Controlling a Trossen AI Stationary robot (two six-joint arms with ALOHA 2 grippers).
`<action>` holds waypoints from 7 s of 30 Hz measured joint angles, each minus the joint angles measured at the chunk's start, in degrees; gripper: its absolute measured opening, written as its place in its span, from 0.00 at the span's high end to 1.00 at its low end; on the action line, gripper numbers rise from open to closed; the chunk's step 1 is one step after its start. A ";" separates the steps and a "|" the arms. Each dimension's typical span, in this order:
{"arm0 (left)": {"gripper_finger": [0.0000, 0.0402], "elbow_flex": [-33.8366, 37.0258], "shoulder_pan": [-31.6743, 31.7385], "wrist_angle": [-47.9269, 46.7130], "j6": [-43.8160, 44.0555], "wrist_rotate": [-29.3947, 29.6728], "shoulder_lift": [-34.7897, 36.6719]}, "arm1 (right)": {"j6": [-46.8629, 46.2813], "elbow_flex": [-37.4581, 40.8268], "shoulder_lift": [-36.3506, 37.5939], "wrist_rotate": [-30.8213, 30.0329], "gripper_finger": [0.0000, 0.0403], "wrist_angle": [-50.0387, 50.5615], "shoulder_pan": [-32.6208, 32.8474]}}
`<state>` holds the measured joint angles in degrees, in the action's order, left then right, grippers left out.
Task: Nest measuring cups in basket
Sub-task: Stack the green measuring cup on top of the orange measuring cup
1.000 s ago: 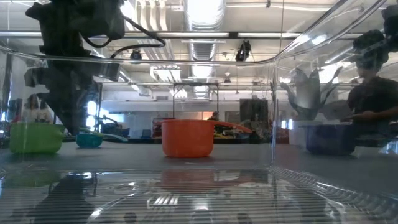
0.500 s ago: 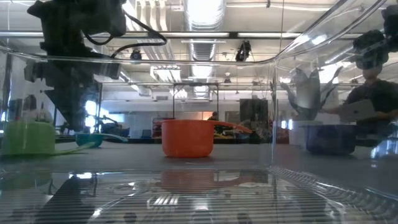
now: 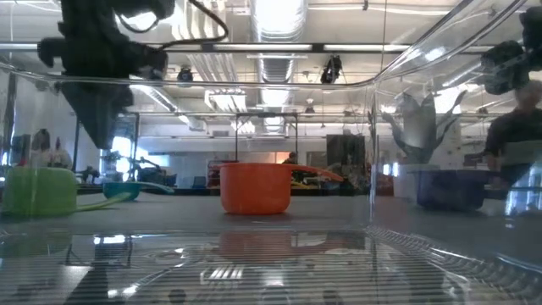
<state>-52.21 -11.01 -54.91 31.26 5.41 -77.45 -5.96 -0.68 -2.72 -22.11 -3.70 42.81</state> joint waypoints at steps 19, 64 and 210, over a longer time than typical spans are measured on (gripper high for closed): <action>0.07 12.31 -6.44 2.08 22.99 2.04 12.20 | -0.02 0.01 0.00 0.01 0.98 0.01 -0.01; 0.21 5.84 -8.93 14.35 24.73 -2.42 10.09 | -0.02 0.01 0.00 0.00 0.98 -0.01 0.01; 0.21 15.39 -2.72 91.90 38.87 -20.85 -1.81 | 89.01 -60.93 -87.54 -14.28 0.15 -11.13 -19.33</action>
<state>-36.82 -13.73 36.99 70.13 -15.44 -79.27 83.05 -61.61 -90.26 -36.39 -14.83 23.49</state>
